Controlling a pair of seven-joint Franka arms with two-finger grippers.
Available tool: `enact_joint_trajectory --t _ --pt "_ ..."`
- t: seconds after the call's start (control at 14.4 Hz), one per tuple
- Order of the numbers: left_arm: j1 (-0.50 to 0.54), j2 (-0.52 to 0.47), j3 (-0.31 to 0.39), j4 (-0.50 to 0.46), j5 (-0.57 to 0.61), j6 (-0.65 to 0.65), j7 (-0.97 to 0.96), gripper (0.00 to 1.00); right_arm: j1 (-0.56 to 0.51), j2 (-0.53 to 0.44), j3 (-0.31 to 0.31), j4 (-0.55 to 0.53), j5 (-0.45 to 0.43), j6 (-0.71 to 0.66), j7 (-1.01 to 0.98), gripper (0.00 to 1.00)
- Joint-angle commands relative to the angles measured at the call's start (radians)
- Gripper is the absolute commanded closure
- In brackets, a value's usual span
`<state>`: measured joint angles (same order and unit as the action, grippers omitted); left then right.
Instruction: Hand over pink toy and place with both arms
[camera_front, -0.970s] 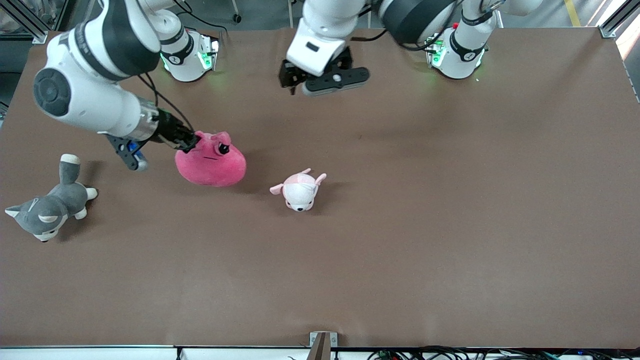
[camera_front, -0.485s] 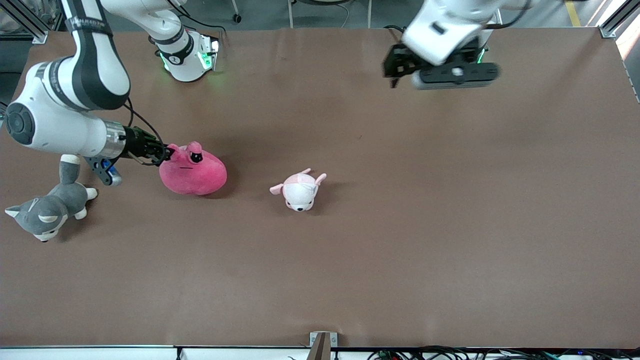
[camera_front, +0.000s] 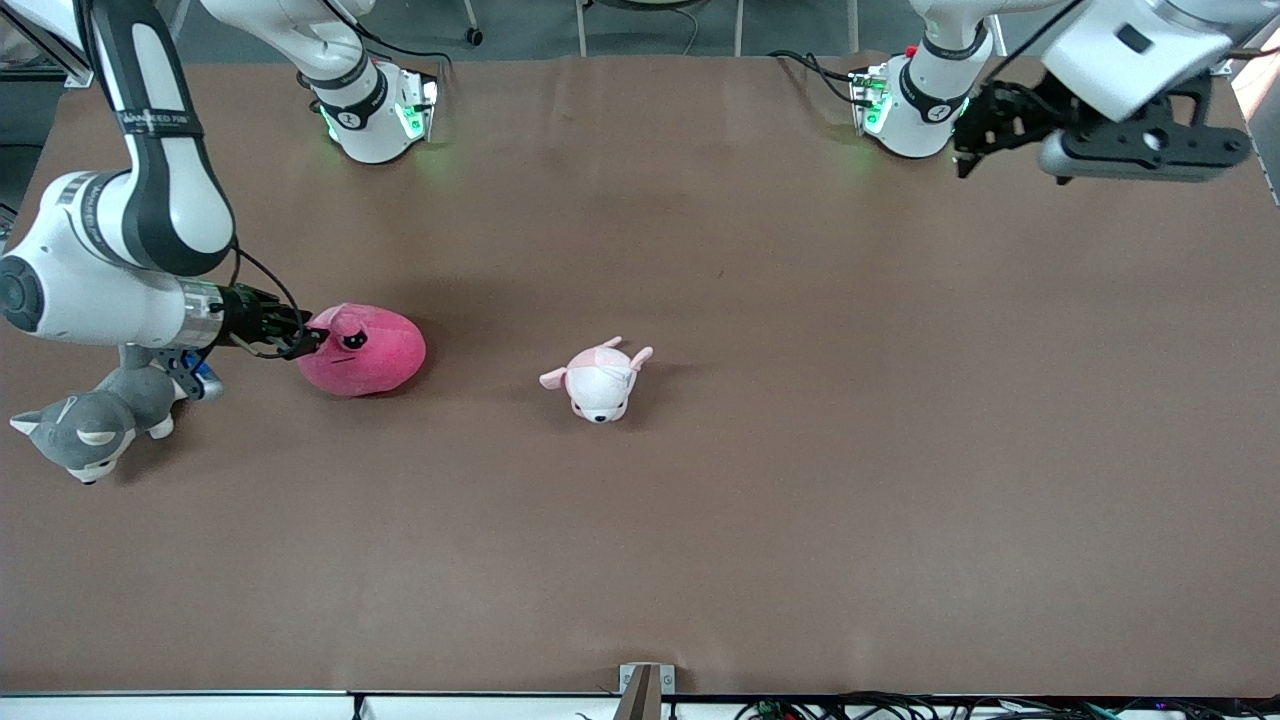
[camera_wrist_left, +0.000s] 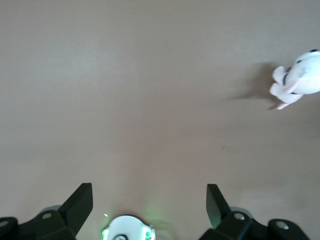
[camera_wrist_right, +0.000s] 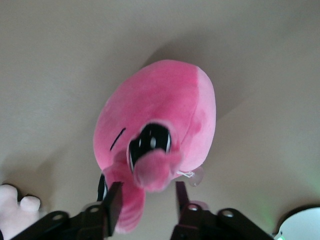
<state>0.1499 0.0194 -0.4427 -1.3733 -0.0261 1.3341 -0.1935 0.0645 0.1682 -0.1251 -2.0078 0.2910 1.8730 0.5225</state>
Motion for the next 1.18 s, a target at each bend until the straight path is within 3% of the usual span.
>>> enact_joint_trajectory --t 0.0,0.48,0.69,1.11 --pt "0.106 -0.030 -0.008 -0.101 0.008 0.092 0.156 0.00 -0.026 0.010 0.018 0.092 -0.019 -0.017 -0.108 0.00" --pt "0.319 -0.026 -0.007 -0.237 0.034 0.252 0.460 0.00 -0.038 0.036 0.019 0.325 -0.281 -0.026 -0.502 0.00" --pt "0.324 -0.010 -0.007 -0.237 0.035 0.252 0.459 0.00 -0.086 0.034 0.019 0.398 -0.289 -0.090 -0.648 0.00" --pt "0.323 -0.003 -0.005 -0.187 0.034 0.251 0.445 0.00 -0.109 0.034 0.019 0.466 -0.303 -0.126 -0.657 0.00"
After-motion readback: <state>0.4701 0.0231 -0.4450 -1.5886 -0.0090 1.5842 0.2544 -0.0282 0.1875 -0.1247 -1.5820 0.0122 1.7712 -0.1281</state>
